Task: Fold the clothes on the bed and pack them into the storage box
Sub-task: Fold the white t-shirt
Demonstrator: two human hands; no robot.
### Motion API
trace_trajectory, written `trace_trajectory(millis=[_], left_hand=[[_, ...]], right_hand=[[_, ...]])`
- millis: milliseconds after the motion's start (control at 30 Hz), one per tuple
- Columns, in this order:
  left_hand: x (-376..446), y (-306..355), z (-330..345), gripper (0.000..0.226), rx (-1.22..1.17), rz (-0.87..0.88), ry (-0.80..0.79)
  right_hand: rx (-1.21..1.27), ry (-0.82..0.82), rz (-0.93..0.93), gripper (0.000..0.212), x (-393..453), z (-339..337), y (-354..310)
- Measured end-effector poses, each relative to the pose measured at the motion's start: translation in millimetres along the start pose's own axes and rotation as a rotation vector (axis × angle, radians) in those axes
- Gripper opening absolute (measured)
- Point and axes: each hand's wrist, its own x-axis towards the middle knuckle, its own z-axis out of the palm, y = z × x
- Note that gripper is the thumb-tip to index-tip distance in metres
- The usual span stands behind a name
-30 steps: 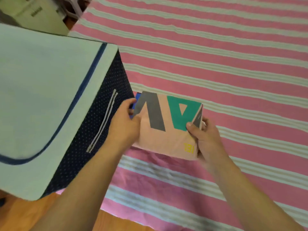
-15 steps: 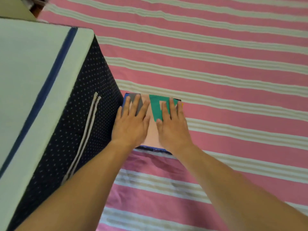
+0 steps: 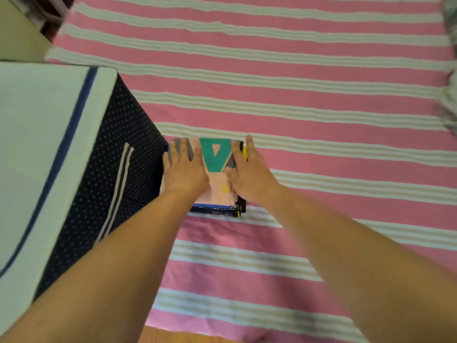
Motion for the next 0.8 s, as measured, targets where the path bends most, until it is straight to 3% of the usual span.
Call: trace_trajectory(millis=[133,267,367,467,667,800], left_hand=[[-84,62,-39,0.072,-0.197,0.047,0.024],[-177,157,-57,0.05,-0.39,0.189,-0.218],[-230,232,-72,0.049,-0.491,0.277,-0.298],[-287,353,-87,0.042,-0.655,0.349,-0.329],[-374,501,-69,0.022,-0.907,0.222,-0.516],[-399,542,-63,0.017,-0.908,0.124,-0.495]], right_hand=[[0.071,-0.066,0.107,0.069,-142,-60,70],[0.107,-0.138,0.357,0.06,-297,-106,185],[0.101,-0.106,0.454,0.052,-387,-144,264],[0.139,0.046,0.58,0.043,-479,-195,362],[0.344,0.225,0.791,0.034,-579,-216,514],[0.307,0.105,0.79,0.029,-603,-200,585]])
